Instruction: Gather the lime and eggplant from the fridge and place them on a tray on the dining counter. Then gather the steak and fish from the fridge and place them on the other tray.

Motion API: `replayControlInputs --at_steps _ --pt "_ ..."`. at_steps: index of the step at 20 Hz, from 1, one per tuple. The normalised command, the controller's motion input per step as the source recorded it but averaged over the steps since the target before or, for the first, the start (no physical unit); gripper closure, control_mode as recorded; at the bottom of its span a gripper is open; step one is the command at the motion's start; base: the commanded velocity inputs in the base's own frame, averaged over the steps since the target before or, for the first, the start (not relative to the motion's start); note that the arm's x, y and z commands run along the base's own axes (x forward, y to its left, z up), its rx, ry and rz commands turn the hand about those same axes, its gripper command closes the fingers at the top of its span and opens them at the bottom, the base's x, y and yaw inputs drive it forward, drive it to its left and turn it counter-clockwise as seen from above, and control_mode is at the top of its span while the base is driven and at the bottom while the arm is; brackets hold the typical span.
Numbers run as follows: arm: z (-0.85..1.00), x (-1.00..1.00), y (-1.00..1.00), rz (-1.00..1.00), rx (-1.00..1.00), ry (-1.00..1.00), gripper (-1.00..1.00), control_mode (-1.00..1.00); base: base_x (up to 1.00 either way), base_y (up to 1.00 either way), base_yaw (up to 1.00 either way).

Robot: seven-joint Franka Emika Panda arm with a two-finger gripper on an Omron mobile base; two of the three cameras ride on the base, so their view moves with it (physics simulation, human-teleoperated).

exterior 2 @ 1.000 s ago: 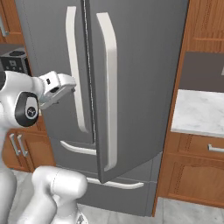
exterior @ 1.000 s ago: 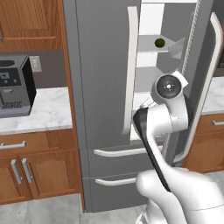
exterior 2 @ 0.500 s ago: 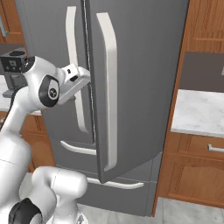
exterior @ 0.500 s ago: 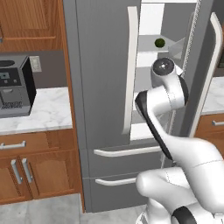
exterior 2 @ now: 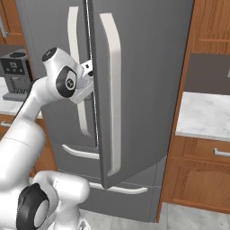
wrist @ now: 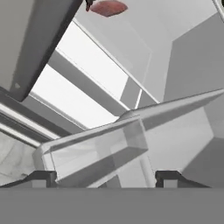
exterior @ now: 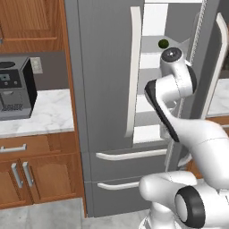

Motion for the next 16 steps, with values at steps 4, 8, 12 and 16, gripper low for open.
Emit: replayControlInputs --at_steps 4,8,12,16 --pt "0.0 -0.62 -0.5 -0.05 -0.04 0.0 -1.0 -1.0 0.0 0.0 0.0" --pt "0.0 -0.54 -0.69 -0.05 -0.01 0.0 -1.0 -1.0 0.0 0.0 0.0" --pt "0.0 -0.45 -0.87 -0.03 0.0 0.0 -1.0 -1.0 0.0 0.0 0.0" --pt "0.0 -0.28 -0.92 -0.01 0.0 0.04 -1.0 -1.0 0.0 0.0 0.0"
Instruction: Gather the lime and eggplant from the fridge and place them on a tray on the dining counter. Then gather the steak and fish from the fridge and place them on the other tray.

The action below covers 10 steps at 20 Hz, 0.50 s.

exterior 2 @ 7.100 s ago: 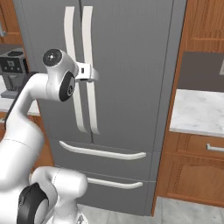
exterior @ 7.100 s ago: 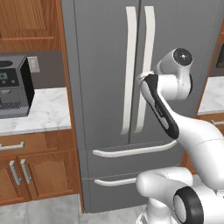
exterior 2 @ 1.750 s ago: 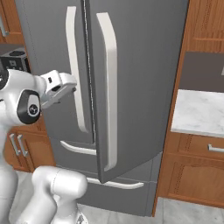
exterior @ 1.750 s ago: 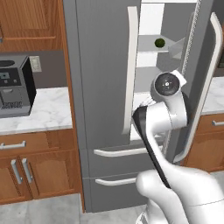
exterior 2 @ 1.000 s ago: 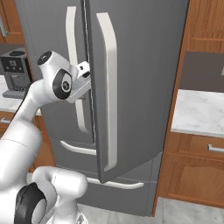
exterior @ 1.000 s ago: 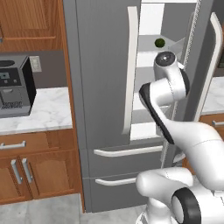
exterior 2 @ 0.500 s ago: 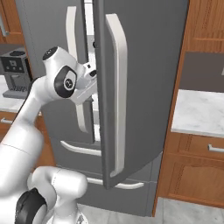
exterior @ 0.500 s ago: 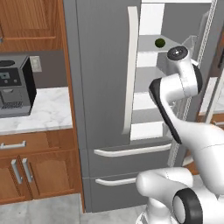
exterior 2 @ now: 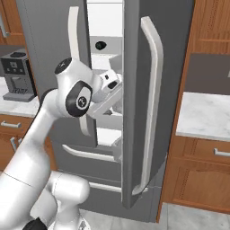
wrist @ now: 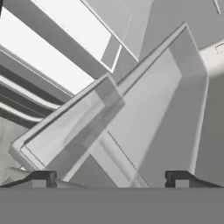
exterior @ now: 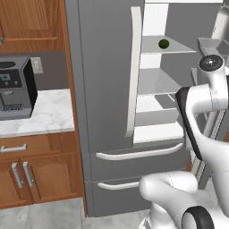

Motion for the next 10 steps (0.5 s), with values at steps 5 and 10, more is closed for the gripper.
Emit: replayControlInputs --at_steps 5,10 --pt "0.0 -0.14 -0.9 0.0 0.0 0.07 -1.0 -1.0 0.0 0.0 0.0" --pt "-0.02 0.04 -0.82 0.0 0.06 0.18 -1.0 -1.0 0.0 0.0 0.0"
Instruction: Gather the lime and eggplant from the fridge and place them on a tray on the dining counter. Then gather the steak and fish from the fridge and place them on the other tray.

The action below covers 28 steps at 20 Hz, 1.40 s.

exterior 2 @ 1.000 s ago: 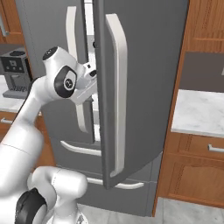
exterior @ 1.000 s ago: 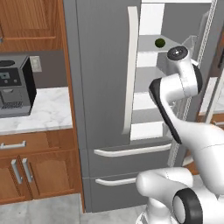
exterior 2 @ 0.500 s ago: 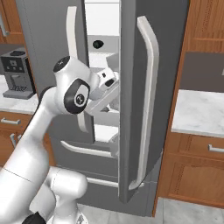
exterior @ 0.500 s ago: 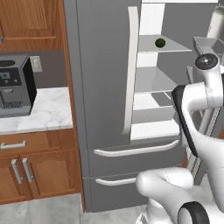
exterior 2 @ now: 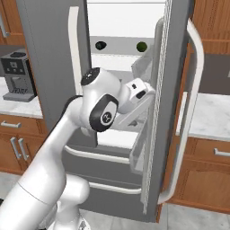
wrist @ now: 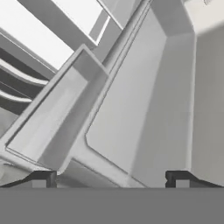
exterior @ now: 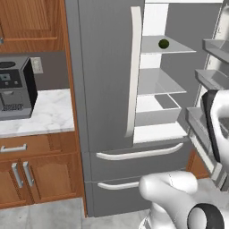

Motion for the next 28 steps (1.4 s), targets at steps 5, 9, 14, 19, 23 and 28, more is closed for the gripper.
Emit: replayControlInputs --at_steps 5,9,14,19,23,28 --pt "-0.12 0.08 -0.69 -0.01 0.14 0.19 -1.0 -1.0 0.0 0.0 0.0" --pt "-0.07 -0.4 -0.07 0.03 0.02 -0.01 -1.0 -1.0 0.0 0.0 0.0" --pt "0.0 -0.52 0.7 0.0 0.0 -0.03 -1.0 -1.0 0.0 0.0 0.0" --pt "0.0 -0.27 1.0 0.0 -0.01 -0.07 -1.0 -1.0 0.0 0.0 0.0" --pt "0.0 -0.07 1.0 -0.01 0.0 -0.1 -1.0 -1.0 0.0 0.0 0.0" --pt "-0.28 0.0 1.0 0.0 0.09 -0.18 -1.0 -1.0 0.0 0.0 0.0"
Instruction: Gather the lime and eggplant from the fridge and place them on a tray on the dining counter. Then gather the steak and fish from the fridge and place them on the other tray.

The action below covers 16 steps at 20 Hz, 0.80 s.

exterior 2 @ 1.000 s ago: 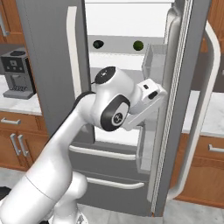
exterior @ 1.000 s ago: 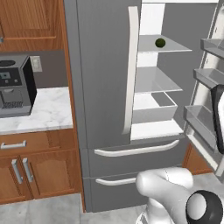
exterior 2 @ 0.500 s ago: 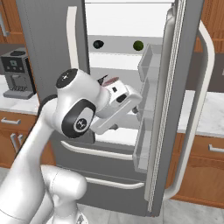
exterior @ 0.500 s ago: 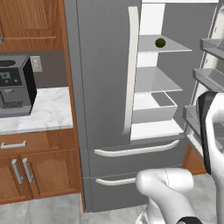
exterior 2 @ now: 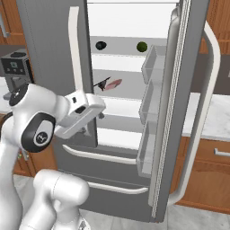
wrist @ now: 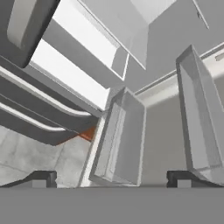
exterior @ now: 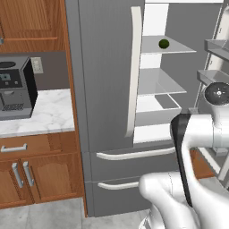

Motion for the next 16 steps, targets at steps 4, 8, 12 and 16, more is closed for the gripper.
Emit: replayControlInputs --at_steps 4,8,12,16 --pt "-0.33 0.01 1.0 0.0 0.24 -0.28 -1.0 -1.0 0.0 0.0 0.0" --pt "-0.01 0.17 1.0 0.0 0.3 -0.27 -1.0 -1.0 0.0 0.0 0.0" --pt "0.2 0.21 0.74 0.02 0.28 -0.09 -1.0 -1.0 0.0 0.0 0.0" --pt "0.31 0.26 0.2 0.09 0.32 -0.02 -1.0 -1.0 0.0 0.0 0.0"
